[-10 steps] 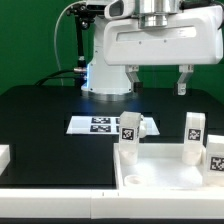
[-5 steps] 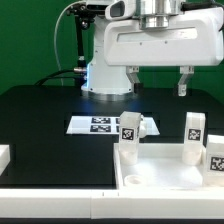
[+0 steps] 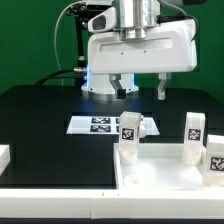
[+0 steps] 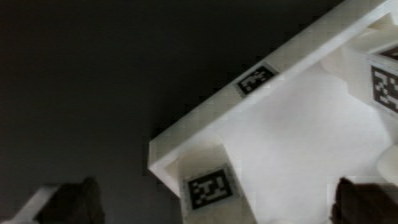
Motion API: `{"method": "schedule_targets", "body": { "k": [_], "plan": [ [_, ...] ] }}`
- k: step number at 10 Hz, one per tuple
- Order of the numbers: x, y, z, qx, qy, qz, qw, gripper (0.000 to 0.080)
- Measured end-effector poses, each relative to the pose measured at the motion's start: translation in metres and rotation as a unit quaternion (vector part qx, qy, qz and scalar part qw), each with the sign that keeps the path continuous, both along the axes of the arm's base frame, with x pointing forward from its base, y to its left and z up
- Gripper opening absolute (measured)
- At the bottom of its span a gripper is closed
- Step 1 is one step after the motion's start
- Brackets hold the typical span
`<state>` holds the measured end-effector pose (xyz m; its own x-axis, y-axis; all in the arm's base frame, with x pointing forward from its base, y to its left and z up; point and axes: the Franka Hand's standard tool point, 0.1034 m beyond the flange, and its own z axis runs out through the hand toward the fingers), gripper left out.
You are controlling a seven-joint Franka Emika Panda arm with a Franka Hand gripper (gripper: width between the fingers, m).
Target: Assemble square table
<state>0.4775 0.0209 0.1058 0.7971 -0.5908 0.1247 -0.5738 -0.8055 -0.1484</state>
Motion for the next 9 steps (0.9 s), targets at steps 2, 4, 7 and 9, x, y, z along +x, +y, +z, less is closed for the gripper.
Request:
{"method": "schedule_targets", "body": {
  "k": [2,4,7,9],
  "plan": [
    [0.000,-0.003,-0.008,-0.026,0.008,0.127,0.991,0.0649],
    [-0.014,0.012,-0.029,-0.036,0.029,0.173,0.984,0.0649],
    [-0.015,0.013,-0.031,-0.036,0.030,0.174,0.984,0.0649],
    [-0.017,0.013,-0.032,-0.035,0.033,0.175,0.983,0.0649]
  ]
}}
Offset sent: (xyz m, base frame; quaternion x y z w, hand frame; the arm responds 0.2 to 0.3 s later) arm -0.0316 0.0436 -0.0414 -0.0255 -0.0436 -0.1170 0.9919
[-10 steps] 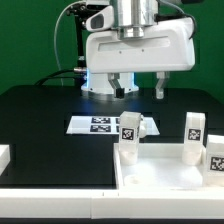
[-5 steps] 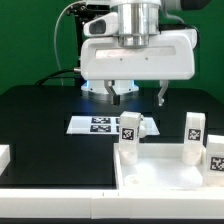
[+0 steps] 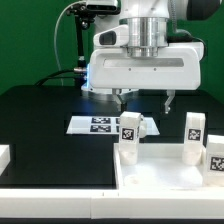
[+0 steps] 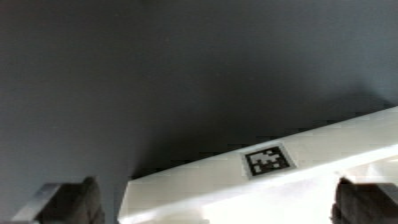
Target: Assemble square table
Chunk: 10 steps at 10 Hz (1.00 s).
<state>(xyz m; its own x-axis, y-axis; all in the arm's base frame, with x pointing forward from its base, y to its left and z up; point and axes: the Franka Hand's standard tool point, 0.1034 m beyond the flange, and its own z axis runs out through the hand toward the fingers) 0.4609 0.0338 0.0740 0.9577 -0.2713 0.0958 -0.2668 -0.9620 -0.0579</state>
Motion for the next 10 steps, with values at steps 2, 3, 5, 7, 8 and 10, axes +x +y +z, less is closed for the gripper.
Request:
{"method": "schedule_targets", "body": {
  "k": [2,3,5,7,8,10],
  "plan": [
    [-0.021,-0.005,-0.014,0.017,0.044,0.003,0.999,0.0649],
    [-0.026,-0.002,-0.019,0.012,0.047,0.003,0.999,0.0649],
    [-0.023,-0.002,-0.018,0.012,0.045,0.003,0.999,0.0649],
    [-0.024,-0.002,-0.019,0.012,0.046,0.004,0.999,0.0649],
    [-0.029,0.002,-0.023,0.012,0.057,0.044,0.997,0.0649],
    [-0.031,0.009,-0.024,0.013,0.060,0.051,0.997,0.0649]
  ]
}}
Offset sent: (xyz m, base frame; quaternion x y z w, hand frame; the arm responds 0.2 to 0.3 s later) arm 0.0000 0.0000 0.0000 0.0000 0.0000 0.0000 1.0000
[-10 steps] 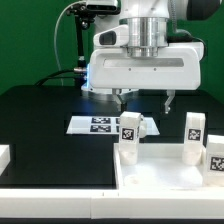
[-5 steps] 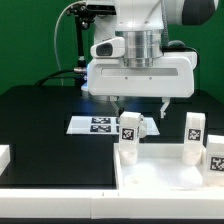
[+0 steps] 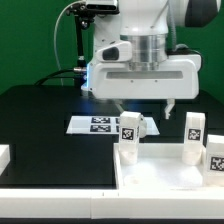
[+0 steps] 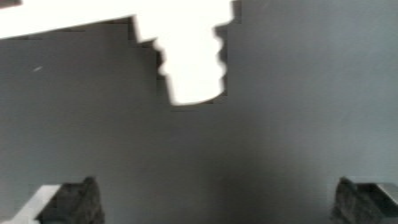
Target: Assemble square table
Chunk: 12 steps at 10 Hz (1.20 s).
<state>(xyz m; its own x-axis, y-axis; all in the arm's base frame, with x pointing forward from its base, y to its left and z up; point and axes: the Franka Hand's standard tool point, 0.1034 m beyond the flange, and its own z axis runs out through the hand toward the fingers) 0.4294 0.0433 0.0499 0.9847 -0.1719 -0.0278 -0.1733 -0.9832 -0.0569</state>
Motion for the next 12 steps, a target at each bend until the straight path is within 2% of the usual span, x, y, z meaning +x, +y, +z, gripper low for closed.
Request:
{"method": "schedule_targets", "body": {
  "k": [3,5,7,11,12],
  "plan": [
    [0.000,-0.002,0.000,0.000,0.001,-0.002,1.000,0.0649],
    [-0.028,-0.002,-0.009,0.035,0.080,-0.007,0.996,0.0649],
    [-0.041,-0.004,-0.019,0.025,0.085,-0.012,0.996,0.0649],
    [-0.040,-0.005,-0.018,0.025,0.085,-0.014,0.996,0.0649],
    [-0.047,-0.002,-0.023,0.022,0.092,0.020,0.995,0.0649]
  ]
}}
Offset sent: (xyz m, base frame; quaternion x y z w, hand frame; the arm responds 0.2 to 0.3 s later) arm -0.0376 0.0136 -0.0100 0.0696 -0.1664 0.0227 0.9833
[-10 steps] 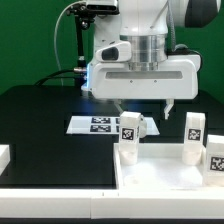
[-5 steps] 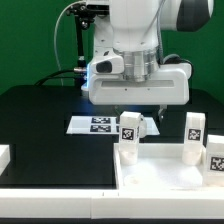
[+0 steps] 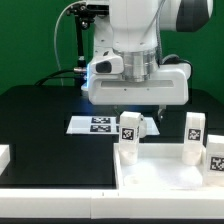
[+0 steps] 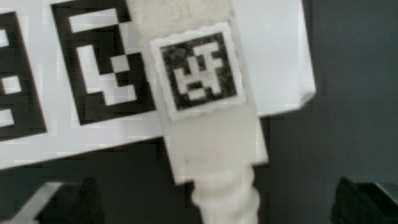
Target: Assemble square table
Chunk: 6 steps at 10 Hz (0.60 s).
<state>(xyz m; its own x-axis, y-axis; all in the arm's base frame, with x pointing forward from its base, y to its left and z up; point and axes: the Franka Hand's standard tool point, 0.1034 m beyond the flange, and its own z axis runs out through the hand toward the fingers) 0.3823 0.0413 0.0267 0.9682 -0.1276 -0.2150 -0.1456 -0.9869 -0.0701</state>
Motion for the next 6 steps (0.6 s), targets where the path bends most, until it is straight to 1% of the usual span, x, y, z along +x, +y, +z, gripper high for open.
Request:
{"method": "schedule_targets", "body": {
  "k": [1,2,4,6],
  "plan": [
    [-0.009,0.007,-0.006,-0.004,0.011,0.025,1.000,0.0649],
    [-0.014,0.008,-0.011,-0.006,0.015,0.025,1.000,0.0649],
    [-0.017,0.003,-0.017,-0.015,0.010,0.027,0.999,0.0649],
    [-0.016,-0.002,-0.017,-0.016,0.010,0.021,1.000,0.0649]
  ]
}}
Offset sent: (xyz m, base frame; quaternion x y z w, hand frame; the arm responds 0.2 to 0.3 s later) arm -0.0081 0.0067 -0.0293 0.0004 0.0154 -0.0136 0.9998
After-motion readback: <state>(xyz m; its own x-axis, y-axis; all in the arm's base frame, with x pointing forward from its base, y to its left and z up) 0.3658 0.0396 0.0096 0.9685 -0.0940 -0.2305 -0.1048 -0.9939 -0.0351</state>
